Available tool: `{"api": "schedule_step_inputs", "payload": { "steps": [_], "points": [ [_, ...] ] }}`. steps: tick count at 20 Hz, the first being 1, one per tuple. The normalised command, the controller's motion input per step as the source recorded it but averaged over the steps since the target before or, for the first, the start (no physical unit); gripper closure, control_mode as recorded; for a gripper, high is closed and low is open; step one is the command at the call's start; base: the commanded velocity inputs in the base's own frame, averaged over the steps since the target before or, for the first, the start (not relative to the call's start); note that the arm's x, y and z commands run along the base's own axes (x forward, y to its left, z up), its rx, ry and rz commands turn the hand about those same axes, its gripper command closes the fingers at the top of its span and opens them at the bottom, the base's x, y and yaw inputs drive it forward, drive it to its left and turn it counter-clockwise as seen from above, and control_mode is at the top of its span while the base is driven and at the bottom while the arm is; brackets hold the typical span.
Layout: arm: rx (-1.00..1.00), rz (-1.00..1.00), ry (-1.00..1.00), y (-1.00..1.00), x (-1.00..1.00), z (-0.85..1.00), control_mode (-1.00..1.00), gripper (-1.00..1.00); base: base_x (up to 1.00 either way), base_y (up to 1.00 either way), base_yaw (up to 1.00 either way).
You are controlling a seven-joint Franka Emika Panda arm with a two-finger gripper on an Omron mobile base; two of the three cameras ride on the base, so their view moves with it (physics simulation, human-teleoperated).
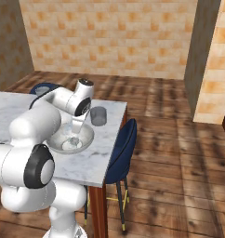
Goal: There are four ice cubes in the ice bowl. Place two ice cubes in each glass of water.
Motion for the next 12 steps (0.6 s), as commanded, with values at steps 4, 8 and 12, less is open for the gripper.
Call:
{"api": "schedule_step_inputs", "payload": {
  "steps": [4,8,12],
  "points": [
    [0.0,-0.01,0.0,-0.2,0.25,0.12,-1.0,1.0,0.0,0.0,0.0],
    [0.0,0.0,0.0,-0.15,0.55,0.04,-1.0,1.0,0.0,0.0,0.0],
    [0.02,0.0,0.0,-0.13,0.4,0.16,-1.0,1.0,0.0,0.0,0.0]
  ]
}}
